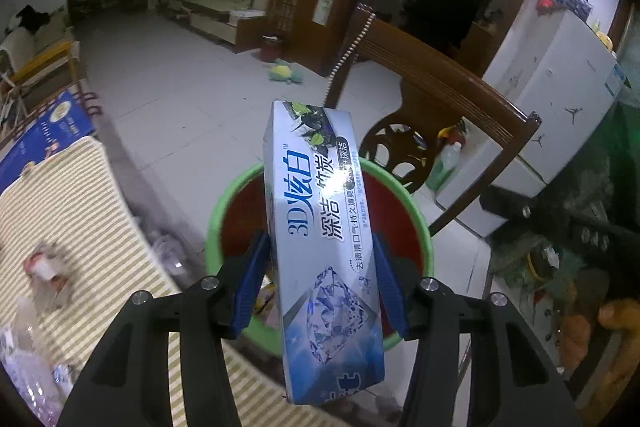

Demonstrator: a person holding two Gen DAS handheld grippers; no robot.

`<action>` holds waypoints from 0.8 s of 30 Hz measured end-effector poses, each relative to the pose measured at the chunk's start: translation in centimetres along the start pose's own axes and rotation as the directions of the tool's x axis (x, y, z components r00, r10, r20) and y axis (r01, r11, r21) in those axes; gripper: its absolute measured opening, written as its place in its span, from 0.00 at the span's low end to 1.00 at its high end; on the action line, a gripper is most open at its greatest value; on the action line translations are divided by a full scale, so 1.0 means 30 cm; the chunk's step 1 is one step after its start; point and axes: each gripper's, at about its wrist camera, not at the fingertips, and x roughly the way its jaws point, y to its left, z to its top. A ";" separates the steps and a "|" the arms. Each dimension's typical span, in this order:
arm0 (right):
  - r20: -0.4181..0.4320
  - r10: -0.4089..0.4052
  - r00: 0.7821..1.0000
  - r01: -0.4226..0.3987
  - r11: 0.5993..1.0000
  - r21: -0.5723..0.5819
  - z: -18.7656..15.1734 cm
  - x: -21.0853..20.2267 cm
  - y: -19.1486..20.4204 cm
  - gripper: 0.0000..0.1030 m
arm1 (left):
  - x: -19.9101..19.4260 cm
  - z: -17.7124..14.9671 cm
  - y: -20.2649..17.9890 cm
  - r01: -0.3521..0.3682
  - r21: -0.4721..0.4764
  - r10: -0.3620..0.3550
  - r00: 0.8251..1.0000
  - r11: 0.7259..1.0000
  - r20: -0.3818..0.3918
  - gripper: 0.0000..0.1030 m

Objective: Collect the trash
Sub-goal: 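Lower the blue toothpaste box into the red bin and open the left tool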

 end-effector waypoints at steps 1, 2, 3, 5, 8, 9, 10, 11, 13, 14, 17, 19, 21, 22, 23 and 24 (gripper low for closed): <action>0.000 0.000 1.000 0.000 1.000 0.006 0.001 0.000 -0.003 0.82 | 0.006 0.005 0.000 0.003 -0.001 -0.003 1.000 1.000 0.001 0.51; 0.000 0.001 1.000 -0.001 1.000 0.011 0.001 0.000 -0.006 0.82 | 0.010 0.012 -0.005 0.002 -0.001 -0.002 1.000 1.000 0.009 0.52; -0.001 0.002 1.000 -0.002 1.000 0.011 0.001 -0.001 -0.005 0.82 | 0.013 0.015 -0.006 0.000 -0.001 0.000 1.000 1.000 0.014 0.60; -0.007 0.009 1.000 -0.009 1.000 0.002 0.003 0.004 0.012 0.82 | 0.021 0.016 0.001 -0.019 0.001 0.019 1.000 1.000 0.015 0.67; -0.008 0.022 1.000 -0.022 1.000 -0.018 0.003 0.005 0.049 0.82 | 0.000 0.019 0.031 -0.028 -0.024 0.028 0.999 0.999 0.024 0.67; -0.008 0.026 1.000 -0.026 0.999 -0.024 0.003 0.005 0.061 0.82 | -0.012 0.016 0.044 -0.035 -0.036 0.036 0.999 0.999 0.031 0.67; -0.008 0.032 0.999 -0.033 0.999 -0.034 0.004 0.006 0.081 0.82 | -0.034 0.009 0.065 -0.046 -0.053 0.049 0.998 0.997 0.040 0.67; -0.009 0.038 0.999 -0.039 0.998 -0.044 0.004 0.007 0.100 0.82 | -0.052 0.005 0.087 -0.058 -0.071 0.061 0.997 0.996 0.048 0.67; -0.014 0.054 0.998 -0.055 0.996 -0.066 0.002 0.015 0.147 0.82 | -0.093 -0.015 0.131 -0.090 -0.111 0.096 0.994 0.990 0.056 0.67; -0.018 0.061 0.998 -0.062 0.995 -0.076 -0.001 0.018 0.170 0.82 | -0.119 -0.028 0.156 -0.115 -0.133 0.123 0.991 0.984 0.058 0.67; -0.035 0.084 0.996 -0.088 0.989 -0.116 -0.013 0.035 0.258 0.83 | -0.201 -0.061 0.224 -0.177 -0.189 0.193 0.978 0.966 0.072 0.67; -0.045 0.099 0.994 -0.105 0.984 -0.142 -0.027 0.041 0.319 0.83 | -0.258 -0.082 0.263 -0.202 -0.210 0.225 0.970 0.956 0.089 0.67; -0.054 0.113 0.992 -0.121 0.979 -0.164 -0.039 0.046 0.374 0.83 | -0.324 -0.102 0.306 -0.235 -0.227 0.264 0.959 0.945 0.105 0.67; -0.059 0.121 0.991 -0.130 0.975 -0.179 -0.050 0.048 0.410 0.83 | -0.347 -0.106 0.325 -0.245 -0.234 0.276 0.955 0.941 0.112 0.67; -0.064 0.129 0.990 -0.139 0.971 -0.192 -0.060 0.050 0.445 0.83 | -0.373 -0.115 0.342 -0.253 -0.244 0.288 0.950 0.936 0.120 0.67; -0.070 0.136 0.988 -0.147 0.968 -0.205 -0.070 0.053 0.478 0.84 | -0.408 -0.128 0.365 -0.268 -0.252 0.307 0.943 0.930 0.129 0.67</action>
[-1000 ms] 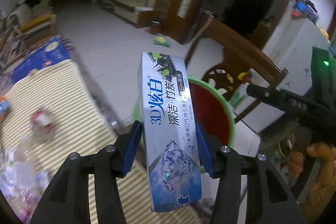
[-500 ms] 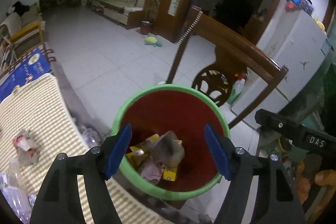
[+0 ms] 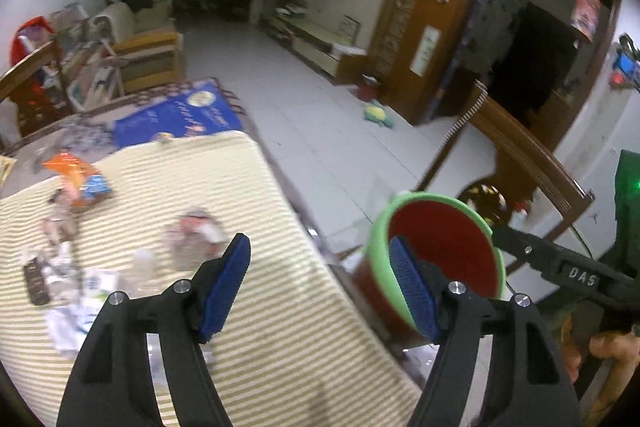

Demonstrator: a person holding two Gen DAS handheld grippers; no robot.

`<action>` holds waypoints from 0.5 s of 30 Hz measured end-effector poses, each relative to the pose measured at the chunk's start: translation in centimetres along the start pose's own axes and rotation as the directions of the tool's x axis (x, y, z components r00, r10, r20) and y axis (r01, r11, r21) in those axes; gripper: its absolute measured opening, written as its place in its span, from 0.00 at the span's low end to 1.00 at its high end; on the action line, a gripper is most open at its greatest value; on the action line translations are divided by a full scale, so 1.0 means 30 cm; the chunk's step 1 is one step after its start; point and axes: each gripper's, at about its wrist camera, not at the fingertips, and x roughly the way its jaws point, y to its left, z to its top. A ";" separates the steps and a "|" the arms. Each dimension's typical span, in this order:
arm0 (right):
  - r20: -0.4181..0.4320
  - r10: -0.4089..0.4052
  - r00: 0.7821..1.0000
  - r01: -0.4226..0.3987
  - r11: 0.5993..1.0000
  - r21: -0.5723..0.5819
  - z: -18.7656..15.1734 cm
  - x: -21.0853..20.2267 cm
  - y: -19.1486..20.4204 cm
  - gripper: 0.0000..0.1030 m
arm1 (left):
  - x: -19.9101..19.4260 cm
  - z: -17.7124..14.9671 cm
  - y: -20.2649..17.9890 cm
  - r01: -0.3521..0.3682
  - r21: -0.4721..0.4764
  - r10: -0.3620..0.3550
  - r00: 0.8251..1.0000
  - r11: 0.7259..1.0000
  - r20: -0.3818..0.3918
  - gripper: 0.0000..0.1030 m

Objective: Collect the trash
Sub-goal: 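Lower the blue toothpaste box into the red bin and open the left tool, then grasp the dark cigarette pack with the left tool while the right tool grasps crumpled paper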

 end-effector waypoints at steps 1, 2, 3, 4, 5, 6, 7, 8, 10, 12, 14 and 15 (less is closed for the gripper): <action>-0.003 0.005 1.000 -0.005 1.000 -0.010 -0.003 0.006 0.023 0.84 | -0.016 -0.001 0.020 -0.014 0.000 0.014 1.000 1.000 0.007 0.67; -0.007 0.011 1.000 -0.011 1.000 -0.021 -0.009 0.012 0.052 0.84 | -0.032 -0.001 0.041 -0.026 0.001 0.026 1.000 1.000 0.014 0.67; -0.010 0.017 1.000 -0.017 0.999 -0.035 -0.015 0.018 0.093 0.84 | -0.048 -0.003 0.064 -0.037 0.001 0.037 0.999 0.999 0.021 0.67; -0.012 0.020 1.000 -0.021 0.999 -0.043 -0.022 0.021 0.118 0.84 | -0.070 -0.008 0.096 -0.046 -0.003 0.046 0.999 0.999 0.029 0.67; -0.015 0.024 1.000 -0.025 0.998 -0.051 -0.027 0.023 0.146 0.84 | -0.090 -0.013 0.125 -0.051 -0.008 0.051 0.998 0.999 0.033 0.67; -0.017 0.028 0.999 -0.029 0.998 -0.060 -0.034 0.026 0.175 0.84 | -0.099 -0.013 0.139 -0.055 -0.011 0.055 0.998 0.998 0.035 0.67; -0.020 0.031 0.999 -0.033 0.997 -0.072 -0.041 0.029 0.211 0.84 | -0.120 -0.015 0.170 -0.062 -0.015 0.062 0.997 0.998 0.042 0.67; -0.023 0.036 0.999 -0.038 0.996 -0.081 -0.050 0.031 0.245 0.84 | -0.134 -0.017 0.189 -0.067 -0.019 0.068 0.996 0.998 0.050 0.67; -0.030 0.044 0.999 -0.047 0.994 -0.095 -0.067 0.038 0.304 0.84 | -0.176 -0.024 0.246 -0.080 -0.027 0.081 0.994 0.996 0.067 0.67; -0.039 0.049 0.998 -0.053 0.992 -0.112 -0.089 0.044 0.366 0.84 | -0.201 -0.030 0.288 -0.088 -0.034 0.090 0.993 0.996 0.075 0.67; -0.045 0.055 0.997 -0.060 0.991 -0.123 -0.107 0.047 0.418 0.84 | -0.233 -0.037 0.346 -0.095 -0.049 0.099 0.992 0.994 0.084 0.67; -0.049 0.058 0.997 -0.064 0.989 -0.130 -0.118 0.051 0.452 0.84 | -0.245 -0.042 0.370 -0.097 -0.056 0.102 0.991 0.994 0.086 0.67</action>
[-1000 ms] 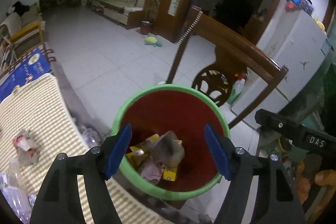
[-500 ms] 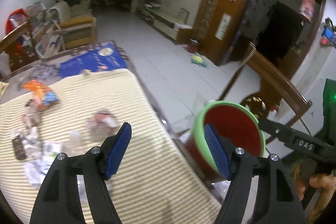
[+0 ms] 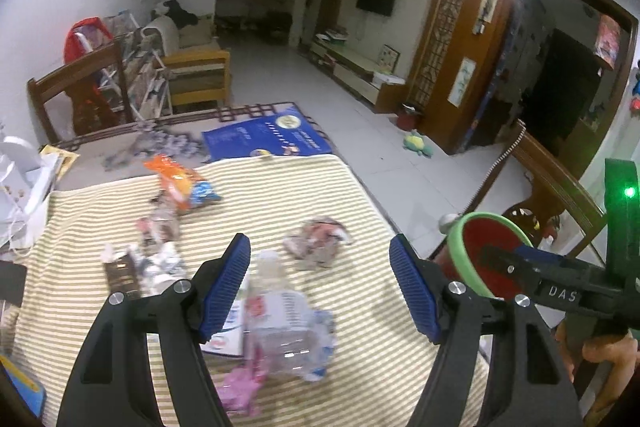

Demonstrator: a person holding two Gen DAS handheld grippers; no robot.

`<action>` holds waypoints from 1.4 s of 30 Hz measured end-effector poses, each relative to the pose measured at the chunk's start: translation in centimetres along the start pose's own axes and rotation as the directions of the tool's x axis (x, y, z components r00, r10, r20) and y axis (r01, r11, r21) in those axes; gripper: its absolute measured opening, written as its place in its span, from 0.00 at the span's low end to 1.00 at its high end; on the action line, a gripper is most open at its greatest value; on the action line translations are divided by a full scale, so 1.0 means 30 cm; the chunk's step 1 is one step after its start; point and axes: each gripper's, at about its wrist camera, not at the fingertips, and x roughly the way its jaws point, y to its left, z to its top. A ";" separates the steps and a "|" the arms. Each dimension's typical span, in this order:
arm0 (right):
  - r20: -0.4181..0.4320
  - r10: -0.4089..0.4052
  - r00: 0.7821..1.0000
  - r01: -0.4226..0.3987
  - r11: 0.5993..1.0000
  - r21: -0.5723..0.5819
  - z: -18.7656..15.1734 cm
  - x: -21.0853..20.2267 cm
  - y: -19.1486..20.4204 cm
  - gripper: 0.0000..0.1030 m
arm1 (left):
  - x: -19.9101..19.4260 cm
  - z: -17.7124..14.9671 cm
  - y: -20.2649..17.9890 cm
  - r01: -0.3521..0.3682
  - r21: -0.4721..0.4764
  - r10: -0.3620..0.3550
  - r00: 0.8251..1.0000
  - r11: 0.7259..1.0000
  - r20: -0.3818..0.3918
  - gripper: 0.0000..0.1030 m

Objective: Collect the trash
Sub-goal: 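Grasp the dark cigarette pack with the left tool while the right tool grasps crumpled paper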

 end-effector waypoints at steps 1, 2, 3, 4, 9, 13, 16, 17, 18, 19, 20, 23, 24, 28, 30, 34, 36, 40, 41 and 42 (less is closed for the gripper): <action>-0.002 0.002 1.000 -0.002 1.000 -0.003 -0.004 0.005 0.022 0.84 | -0.009 -0.003 0.029 -0.003 -0.006 0.003 1.000 1.000 0.002 0.67; -0.005 0.004 1.000 -0.004 1.000 -0.007 -0.007 0.010 0.044 0.84 | -0.018 -0.005 0.059 -0.006 -0.010 0.006 1.000 1.000 0.002 0.67; -0.010 0.007 1.000 -0.007 1.000 -0.012 -0.012 0.021 0.077 0.84 | -0.025 -0.010 0.087 -0.012 -0.011 0.012 1.000 1.000 0.001 0.67; -0.014 0.009 1.000 -0.009 1.000 -0.016 -0.016 0.026 0.094 0.84 | -0.028 -0.016 0.112 -0.016 -0.012 0.016 1.000 1.000 0.000 0.67; -0.043 0.026 0.999 -0.028 0.998 -0.053 -0.051 0.063 0.219 0.84 | 0.005 -0.060 0.314 -0.107 -0.055 0.104 0.993 0.993 -0.056 0.68; -0.066 0.028 0.997 -0.031 0.998 -0.054 -0.069 0.097 0.275 0.84 | 0.103 -0.129 0.568 -0.214 -0.181 0.180 0.966 0.960 -0.183 0.68; -0.078 0.025 0.997 -0.029 0.998 -0.053 -0.075 0.115 0.310 0.84 | 0.184 -0.174 0.708 -0.264 -0.254 0.197 0.945 0.931 -0.260 0.66; -0.080 0.021 0.997 -0.026 0.998 -0.056 -0.074 0.120 0.320 0.84 | 0.216 -0.187 0.751 -0.278 -0.274 0.197 0.938 0.921 -0.286 0.66; -0.081 0.018 0.997 -0.023 0.998 -0.057 -0.071 0.123 0.326 0.84 | 0.239 -0.194 0.773 -0.281 -0.288 0.192 0.934 0.915 -0.301 0.66; -0.082 0.014 0.997 -0.019 0.998 -0.058 -0.066 0.128 0.332 0.84 | 0.269 -0.200 0.804 -0.279 -0.314 0.176 0.932 0.907 -0.318 0.66; -0.082 0.011 0.997 -0.015 0.998 -0.058 -0.062 0.133 0.336 0.84 | 0.289 -0.203 0.823 -0.276 -0.331 0.166 0.931 0.903 -0.325 0.65; -0.092 -0.005 0.996 -0.001 0.998 -0.059 -0.040 0.165 0.356 0.84 | 0.370 -0.191 0.858 -0.279 -0.333 0.158 0.925 0.901 -0.346 0.64; -0.096 -0.006 0.995 0.001 0.998 -0.062 -0.036 0.174 0.358 0.84 | 0.390 -0.187 0.866 -0.280 -0.331 0.157 0.923 0.901 -0.353 0.62; -0.131 -0.007 0.991 -0.005 0.996 -0.093 -0.017 0.243 0.408 0.84 | 0.470 -0.192 0.886 -0.284 -0.326 0.148 0.911 0.902 -0.385 0.52; -0.143 0.001 0.990 -0.018 0.993 -0.118 -0.008 0.270 0.439 0.84 | 0.474 -0.197 0.884 -0.249 -0.344 0.114 0.923 0.905 -0.368 0.42; -0.161 0.070 0.984 -0.101 0.977 -0.190 0.047 0.354 0.570 0.84 | 0.424 -0.203 0.872 -0.222 -0.350 0.100 0.938 0.910 -0.333 0.39; -0.178 0.113 0.978 -0.151 0.965 -0.213 0.075 0.405 0.637 0.84 | 0.382 -0.214 0.871 -0.205 -0.370 0.084 0.945 0.906 -0.318 0.39; -0.238 0.181 0.954 -0.237 0.943 -0.233 0.120 0.571 0.778 0.84 | 0.294 -0.254 0.857 -0.195 -0.370 0.079 0.948 0.908 -0.307 0.39; -0.256 0.185 0.949 -0.245 0.942 -0.228 0.126 0.618 0.805 0.83 | 0.279 -0.267 0.855 -0.198 -0.366 0.080 0.947 0.909 -0.312 0.39; -0.277 0.189 0.942 -0.252 0.943 -0.217 0.132 0.666 0.830 0.81 | 0.272 -0.275 0.859 -0.200 -0.365 0.081 0.945 0.909 -0.316 0.39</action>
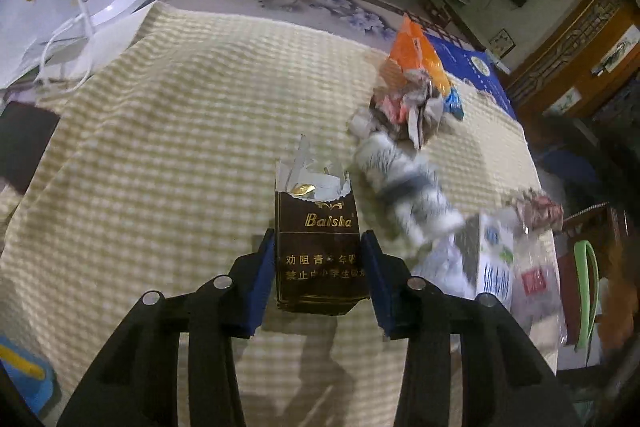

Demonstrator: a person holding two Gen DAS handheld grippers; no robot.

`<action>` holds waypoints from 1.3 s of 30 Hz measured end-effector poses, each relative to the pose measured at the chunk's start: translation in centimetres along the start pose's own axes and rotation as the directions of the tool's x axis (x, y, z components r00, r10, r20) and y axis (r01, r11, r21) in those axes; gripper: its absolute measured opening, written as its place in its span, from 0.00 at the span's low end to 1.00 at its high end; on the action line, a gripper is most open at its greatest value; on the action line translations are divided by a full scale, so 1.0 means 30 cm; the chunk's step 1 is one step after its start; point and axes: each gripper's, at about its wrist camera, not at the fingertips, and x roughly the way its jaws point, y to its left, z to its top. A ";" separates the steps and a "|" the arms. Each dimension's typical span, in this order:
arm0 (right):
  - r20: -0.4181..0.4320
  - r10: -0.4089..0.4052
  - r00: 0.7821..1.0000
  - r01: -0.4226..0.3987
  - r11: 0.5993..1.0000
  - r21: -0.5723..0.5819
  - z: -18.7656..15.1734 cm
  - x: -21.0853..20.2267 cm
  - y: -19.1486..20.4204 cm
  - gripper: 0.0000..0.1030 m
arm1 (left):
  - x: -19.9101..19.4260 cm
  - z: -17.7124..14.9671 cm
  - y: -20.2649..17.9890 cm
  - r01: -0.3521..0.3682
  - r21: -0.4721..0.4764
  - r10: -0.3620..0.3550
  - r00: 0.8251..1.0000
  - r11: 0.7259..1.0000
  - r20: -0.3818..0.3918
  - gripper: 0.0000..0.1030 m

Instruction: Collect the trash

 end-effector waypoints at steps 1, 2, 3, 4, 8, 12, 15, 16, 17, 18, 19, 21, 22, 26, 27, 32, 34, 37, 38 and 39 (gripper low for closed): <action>-0.025 0.011 1.000 -0.011 1.000 0.013 0.026 0.058 0.011 0.79 | -0.008 -0.019 0.007 -0.004 -0.001 0.004 1.000 1.000 -0.006 0.39; -0.037 0.014 0.999 -0.014 1.000 0.019 0.036 0.086 0.015 0.78 | -0.009 -0.026 0.013 -0.006 -0.004 0.006 1.000 1.000 -0.010 0.39; -0.052 0.010 0.999 -0.009 1.000 0.023 0.056 0.133 0.026 0.78 | -0.007 -0.027 0.020 -0.008 -0.007 0.008 1.000 1.000 -0.013 0.39; -0.060 -0.001 0.998 0.003 1.000 0.021 0.071 0.165 0.037 0.78 | -0.004 -0.032 0.031 -0.008 -0.016 0.008 1.000 1.000 -0.017 0.39; -0.093 -0.030 0.995 0.031 0.999 0.007 0.096 0.255 0.066 0.77 | 0.003 -0.033 0.059 -0.008 -0.034 0.007 1.000 0.999 -0.023 0.39; -0.142 -0.035 0.989 0.034 0.999 -0.014 0.090 0.321 0.079 0.50 | 0.003 -0.025 0.074 -0.015 -0.040 0.015 1.000 0.999 -0.013 0.39; -0.137 -0.008 0.991 0.006 1.000 -0.019 0.072 0.306 0.083 0.34 | 0.003 -0.021 0.081 -0.022 -0.040 0.021 1.000 0.999 -0.008 0.39; -0.128 0.003 0.992 -0.005 1.000 -0.017 0.066 0.287 0.084 0.32 | 0.003 -0.018 0.082 -0.025 -0.039 0.025 1.000 0.999 -0.007 0.39; -0.115 0.024 0.993 -0.026 1.000 -0.014 0.058 0.257 0.087 0.32 | 0.003 -0.016 0.082 -0.029 -0.037 0.029 1.000 0.999 -0.008 0.39; -0.101 0.042 0.994 -0.044 0.999 -0.019 0.051 0.220 0.093 0.31 | 0.002 -0.015 0.081 -0.031 -0.035 0.031 0.999 0.999 -0.007 0.39; -0.091 0.052 0.994 -0.055 0.998 -0.028 0.048 0.196 0.100 0.31 | 0.000 -0.013 0.078 -0.032 -0.032 0.032 0.999 0.999 -0.005 0.39; -0.068 0.075 0.995 -0.079 0.995 -0.064 0.023 0.111 0.120 0.31 | -0.013 -0.011 0.066 -0.028 -0.024 0.028 1.000 0.999 0.006 0.39; -0.061 0.082 0.995 -0.087 0.993 -0.079 0.014 0.081 0.127 0.31 | -0.019 -0.010 0.059 -0.026 -0.020 0.026 1.000 0.999 0.012 0.39; -0.013 0.087 0.996 -0.088 0.985 -0.149 -0.047 -0.069 0.153 0.31 | -0.059 -0.010 0.022 -0.020 0.007 0.020 0.999 1.000 0.042 0.39; 0.000 0.089 0.996 -0.088 0.983 -0.159 -0.063 -0.102 0.153 0.31 | -0.071 -0.015 0.011 -0.018 0.012 0.017 0.999 1.000 0.048 0.39; 0.065 0.056 0.996 -0.043 0.980 -0.195 -0.178 -0.259 0.138 0.31 | -0.141 -0.038 -0.038 -0.005 0.044 0.001 0.996 0.999 0.088 0.39; 0.084 0.046 0.995 -0.031 0.984 -0.173 -0.219 -0.299 0.120 0.31 | -0.164 -0.040 -0.051 -0.001 0.053 -0.004 0.995 0.999 0.098 0.39; 0.120 0.036 0.992 -0.023 0.994 -0.110 -0.289 -0.363 0.091 0.32 | -0.184 -0.051 -0.076 0.005 0.067 -0.011 0.995 0.998 0.096 0.39; 0.128 0.032 0.991 -0.019 0.995 -0.100 -0.301 -0.376 0.080 0.32 | -0.194 -0.056 -0.086 0.008 0.071 -0.015 0.995 0.997 0.099 0.39; 0.134 0.027 0.991 -0.014 0.995 -0.094 -0.313 -0.387 0.074 0.32 | -0.200 -0.057 -0.095 0.011 0.076 -0.019 0.995 0.997 0.102 0.39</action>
